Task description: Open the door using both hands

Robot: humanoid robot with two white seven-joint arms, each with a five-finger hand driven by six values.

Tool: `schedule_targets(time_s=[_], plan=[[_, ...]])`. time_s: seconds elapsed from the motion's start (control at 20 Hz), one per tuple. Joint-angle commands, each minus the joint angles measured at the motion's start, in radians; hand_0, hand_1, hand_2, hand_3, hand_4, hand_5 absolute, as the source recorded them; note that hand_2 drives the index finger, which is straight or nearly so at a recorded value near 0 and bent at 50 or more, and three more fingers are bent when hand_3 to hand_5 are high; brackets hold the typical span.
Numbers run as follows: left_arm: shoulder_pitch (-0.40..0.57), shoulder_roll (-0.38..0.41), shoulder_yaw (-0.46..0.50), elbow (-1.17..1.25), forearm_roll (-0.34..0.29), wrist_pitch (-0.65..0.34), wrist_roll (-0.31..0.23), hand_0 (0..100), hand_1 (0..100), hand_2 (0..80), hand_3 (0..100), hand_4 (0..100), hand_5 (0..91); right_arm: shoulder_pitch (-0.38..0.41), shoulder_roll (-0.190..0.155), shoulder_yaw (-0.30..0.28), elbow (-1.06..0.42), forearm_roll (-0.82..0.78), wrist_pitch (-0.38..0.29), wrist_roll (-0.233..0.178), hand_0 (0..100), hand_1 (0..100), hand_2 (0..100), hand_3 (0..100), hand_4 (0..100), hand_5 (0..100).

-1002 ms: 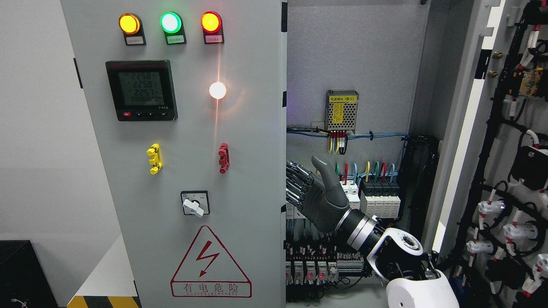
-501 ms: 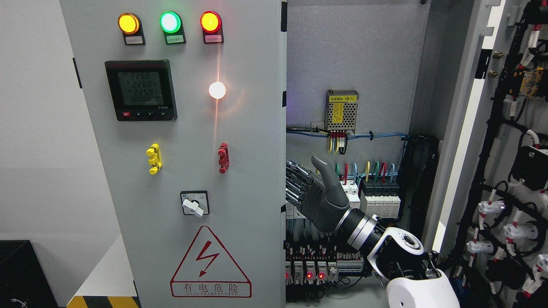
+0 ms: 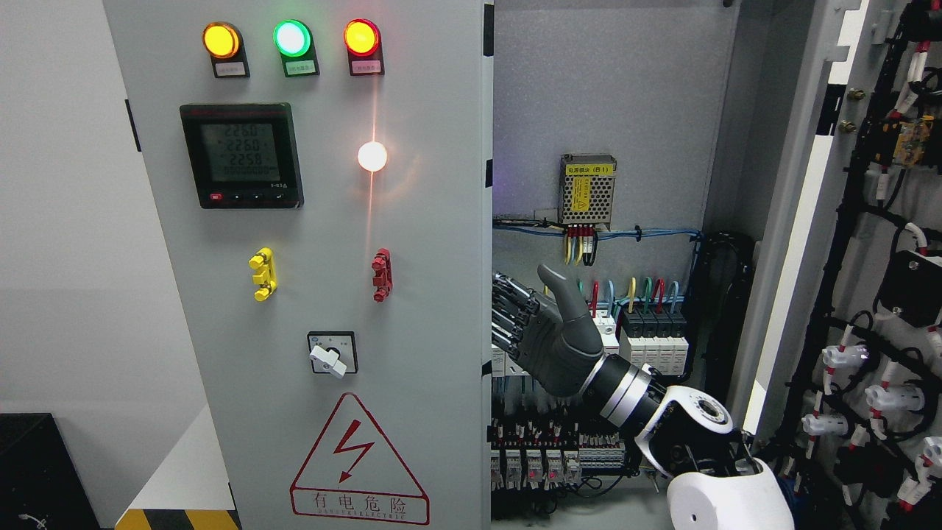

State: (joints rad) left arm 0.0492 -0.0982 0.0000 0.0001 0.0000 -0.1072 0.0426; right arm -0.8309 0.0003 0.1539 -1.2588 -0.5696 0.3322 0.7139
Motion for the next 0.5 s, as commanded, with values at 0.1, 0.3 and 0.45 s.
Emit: schedule_targets(time_s=[0.1,0.3,0.45], plan=[[0.0,0.0,0.025,0.029,0.034,0.0,0.0,0,0,0.0,0,0,0.0,0.001,-0.026,-0.011,-0.004,0.0,0.001,-0.005,19,0,0,0,0,0],[0.0,0.0,0.026,0.029,0.032,0.0,0.0,0,0,0.0,0,0,0.0,0.013,-0.031,-0.008,-0.049,-0.001,-0.001,-0.005,19,0,0,0,0,0],[0.0,0.0,0.026,0.029,0.034,0.0,0.0,0,0,0.0,0,0,0.0,0.036,-0.031,0.004,-0.115,-0.001,-0.001,-0.004,19,0,0,0,0,0]])
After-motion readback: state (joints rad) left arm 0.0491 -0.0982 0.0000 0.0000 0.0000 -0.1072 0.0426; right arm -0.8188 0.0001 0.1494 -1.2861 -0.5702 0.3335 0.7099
